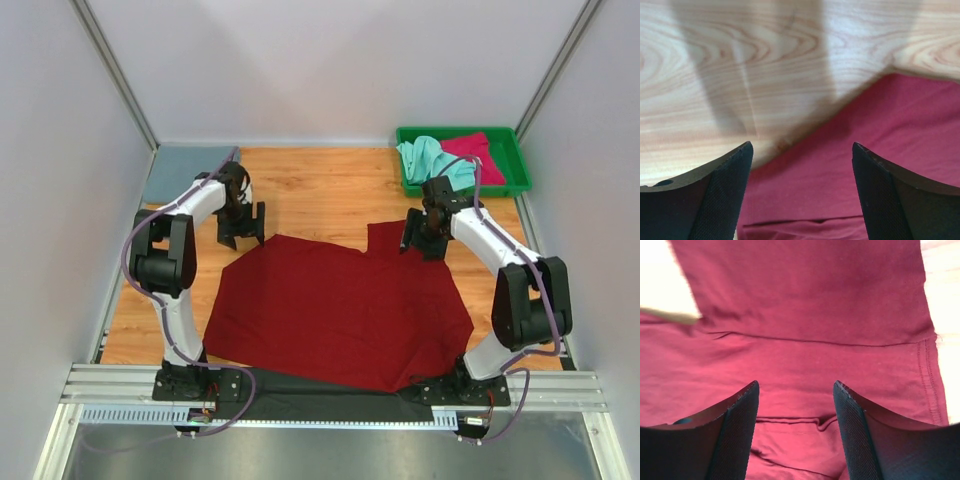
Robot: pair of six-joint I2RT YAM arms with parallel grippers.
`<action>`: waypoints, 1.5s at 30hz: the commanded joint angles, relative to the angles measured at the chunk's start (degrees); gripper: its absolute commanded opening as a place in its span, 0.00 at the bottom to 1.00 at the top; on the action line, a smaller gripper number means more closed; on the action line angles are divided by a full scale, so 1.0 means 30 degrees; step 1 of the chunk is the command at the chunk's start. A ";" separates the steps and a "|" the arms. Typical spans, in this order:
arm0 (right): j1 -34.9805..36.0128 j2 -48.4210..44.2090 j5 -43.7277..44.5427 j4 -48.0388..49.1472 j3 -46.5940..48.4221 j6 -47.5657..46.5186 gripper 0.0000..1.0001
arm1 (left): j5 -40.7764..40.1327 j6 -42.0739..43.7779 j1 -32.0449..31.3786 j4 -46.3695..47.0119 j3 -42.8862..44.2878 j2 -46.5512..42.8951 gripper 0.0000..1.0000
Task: Fold and stack the t-shirts
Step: Flatten the tshirt out
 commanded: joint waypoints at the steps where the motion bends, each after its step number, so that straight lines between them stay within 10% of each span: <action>1: -0.0077 0.0756 0.0751 -0.0791 0.0897 -0.0438 0.63 | -0.0114 0.0550 0.0031 -0.0416 0.0978 0.0013 0.85; 9: -0.0106 -0.2402 0.2178 -0.1968 -0.2996 0.2757 0.57 | -0.2051 -0.2001 -0.1752 0.0546 -0.2332 -0.5345 0.83; 21: 0.0069 0.1104 0.1925 0.1927 -0.3119 0.3166 0.52 | 0.1232 -0.5517 -0.3221 0.0665 -0.2483 -0.1134 0.64; 28: 0.1153 0.5145 0.2364 0.2661 0.0158 0.4487 0.52 | 0.0733 -0.4843 -0.2288 -0.0683 0.2028 0.2674 0.66; 37: 0.0511 1.1185 0.5262 -0.1581 1.1614 0.1357 0.55 | 0.0355 -0.4465 -0.0555 -0.2321 0.9031 0.5667 0.64; 45: 0.0275 0.7444 0.5498 -0.1940 0.9781 -0.1429 0.59 | -0.2306 -0.3263 -0.0584 -0.2939 0.4361 -0.0741 0.75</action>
